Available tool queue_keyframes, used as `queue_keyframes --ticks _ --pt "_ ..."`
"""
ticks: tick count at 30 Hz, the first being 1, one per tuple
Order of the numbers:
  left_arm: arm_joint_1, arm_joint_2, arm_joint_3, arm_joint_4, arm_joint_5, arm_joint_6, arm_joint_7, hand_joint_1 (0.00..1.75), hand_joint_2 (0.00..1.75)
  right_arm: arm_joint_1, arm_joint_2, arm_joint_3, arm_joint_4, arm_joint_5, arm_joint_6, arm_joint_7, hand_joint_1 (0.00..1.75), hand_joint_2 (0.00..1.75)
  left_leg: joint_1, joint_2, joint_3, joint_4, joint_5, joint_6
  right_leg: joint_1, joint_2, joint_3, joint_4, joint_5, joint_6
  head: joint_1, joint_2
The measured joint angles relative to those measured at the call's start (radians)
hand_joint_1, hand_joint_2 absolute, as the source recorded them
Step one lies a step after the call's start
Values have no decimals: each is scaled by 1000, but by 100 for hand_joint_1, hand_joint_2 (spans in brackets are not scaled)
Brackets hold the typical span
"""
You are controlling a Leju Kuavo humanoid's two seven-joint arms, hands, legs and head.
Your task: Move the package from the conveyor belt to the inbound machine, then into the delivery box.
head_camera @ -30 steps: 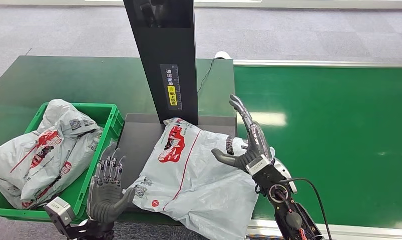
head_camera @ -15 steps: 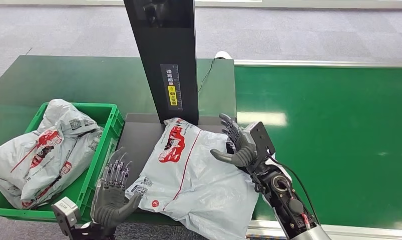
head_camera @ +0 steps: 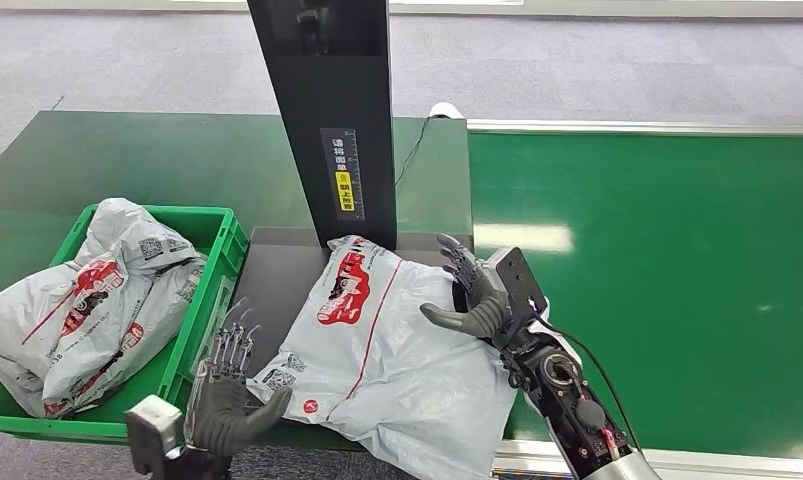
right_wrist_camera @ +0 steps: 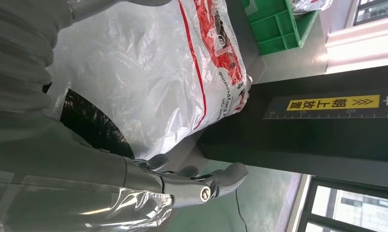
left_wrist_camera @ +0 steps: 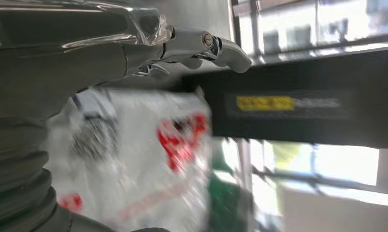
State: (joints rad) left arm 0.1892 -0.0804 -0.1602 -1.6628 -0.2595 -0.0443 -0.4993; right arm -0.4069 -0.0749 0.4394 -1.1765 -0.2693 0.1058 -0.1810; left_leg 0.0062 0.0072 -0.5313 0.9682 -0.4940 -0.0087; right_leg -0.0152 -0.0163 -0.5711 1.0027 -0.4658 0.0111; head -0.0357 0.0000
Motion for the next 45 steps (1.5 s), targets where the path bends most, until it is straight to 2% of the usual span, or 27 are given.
queue_keyframes --ticks 3,7,15,27,28,32,34,45 --pt "-3 10 -30 3 -253 120 73 0 175 3 -4 1 0 0 -2 1 0 175 0 0 0 0 0 0 0 0 0 0 0 0 0 0" --pt "-15 29 -81 27 -414 159 142 0 175 3 -5 2 0 4 -1 1 0 175 0 0 0 0 0 0 0 0 0 0 0 0 0 0" --pt "-53 69 -169 85 -591 165 230 0 175 2 -8 4 0 6 0 8 0 175 0 0 0 0 0 0 0 0 0 0 0 0 0 0" --pt "-82 92 -226 140 -635 134 267 0 175 0 -8 5 0 6 0 15 0 175 0 0 0 0 0 0 0 0 0 0 0 0 0 0" --pt "-87 93 -231 145 -642 124 273 6 175 0 -8 5 0 6 -1 16 0 175 0 0 0 0 0 0 0 0 0 0 0 0 0 0" --pt "-107 96 -249 171 -652 83 281 170 175 5 -7 5 -3 9 -12 27 0 175 0 0 0 0 0 0 0 0 0 0 0 0 0 0" --pt "-116 96 -253 180 -651 70 281 175 175 10 -7 4 -7 12 -17 31 0 175 0 0 0 0 0 0 0 0 0 0 0 0 0 0" --pt "-141 97 -261 199 -633 50 267 175 175 42 -9 -1 -47 20 -28 38 0 175 0 0 0 0 0 0 0 0 0 0 0 0 0 0"
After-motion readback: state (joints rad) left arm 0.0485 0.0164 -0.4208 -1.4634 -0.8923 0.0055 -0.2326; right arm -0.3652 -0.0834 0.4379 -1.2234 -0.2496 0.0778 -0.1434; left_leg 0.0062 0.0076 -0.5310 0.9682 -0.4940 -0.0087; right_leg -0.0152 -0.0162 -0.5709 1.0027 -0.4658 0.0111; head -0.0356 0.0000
